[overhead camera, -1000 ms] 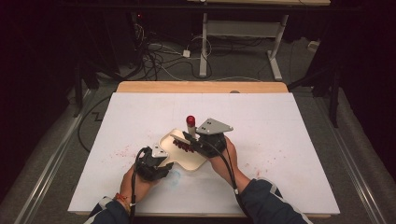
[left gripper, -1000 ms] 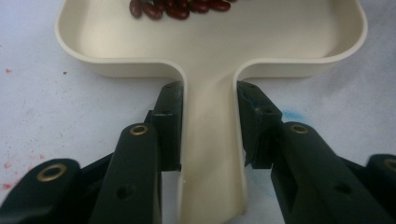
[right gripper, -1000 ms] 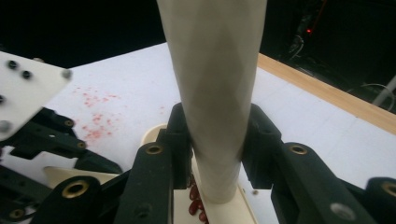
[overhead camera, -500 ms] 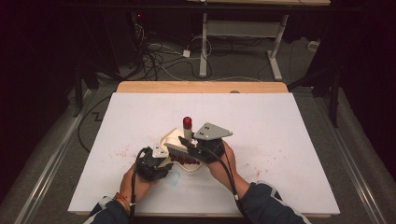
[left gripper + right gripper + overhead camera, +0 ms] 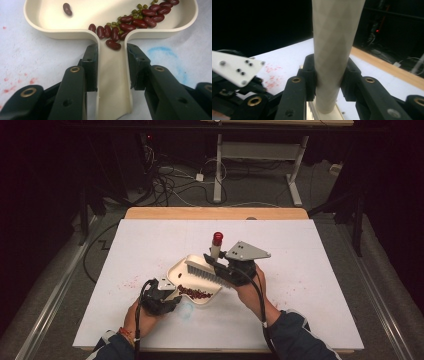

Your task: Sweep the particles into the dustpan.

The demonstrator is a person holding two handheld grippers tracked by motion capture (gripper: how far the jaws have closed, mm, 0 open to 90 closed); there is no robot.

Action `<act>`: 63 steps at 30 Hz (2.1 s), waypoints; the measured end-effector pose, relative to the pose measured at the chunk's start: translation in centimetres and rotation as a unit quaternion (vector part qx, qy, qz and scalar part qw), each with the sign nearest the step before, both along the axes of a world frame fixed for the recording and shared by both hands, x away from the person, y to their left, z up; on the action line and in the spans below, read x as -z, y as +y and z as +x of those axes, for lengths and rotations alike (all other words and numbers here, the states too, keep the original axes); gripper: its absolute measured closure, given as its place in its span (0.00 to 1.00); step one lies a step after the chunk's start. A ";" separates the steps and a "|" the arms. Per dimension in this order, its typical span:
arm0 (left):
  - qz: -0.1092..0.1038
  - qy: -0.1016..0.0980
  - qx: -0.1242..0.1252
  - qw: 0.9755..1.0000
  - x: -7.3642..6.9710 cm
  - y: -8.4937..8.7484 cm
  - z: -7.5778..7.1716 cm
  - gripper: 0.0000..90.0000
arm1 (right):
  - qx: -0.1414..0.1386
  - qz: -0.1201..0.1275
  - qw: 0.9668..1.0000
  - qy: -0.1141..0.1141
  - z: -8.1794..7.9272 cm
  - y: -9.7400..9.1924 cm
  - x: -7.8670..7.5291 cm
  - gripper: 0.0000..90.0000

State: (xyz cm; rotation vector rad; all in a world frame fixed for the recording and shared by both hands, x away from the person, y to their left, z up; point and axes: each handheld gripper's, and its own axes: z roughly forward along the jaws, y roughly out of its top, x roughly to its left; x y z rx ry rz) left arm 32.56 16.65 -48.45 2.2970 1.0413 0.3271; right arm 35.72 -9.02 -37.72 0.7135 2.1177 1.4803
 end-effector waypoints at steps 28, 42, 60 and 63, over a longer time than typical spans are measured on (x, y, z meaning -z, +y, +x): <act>-0.001 0.006 -0.008 1.000 -0.3 1.8 -0.5 0.71 | 0.117 -0.043 0.992 -0.030 4.9 -4.5 2.2 0.78; 0.000 0.006 -0.010 1.000 0.0 1.7 -0.5 0.71 | 0.128 -0.032 0.991 -0.030 8.1 -5.4 2.2 0.78; -0.005 0.008 -0.014 1.000 0.0 2.0 -0.5 0.71 | 0.123 -0.034 0.992 -0.007 10.1 -3.9 2.3 0.78; -0.008 0.009 -0.016 1.000 0.1 2.0 -0.5 0.70 | 0.110 -0.029 0.994 0.000 10.2 -2.9 2.8 0.78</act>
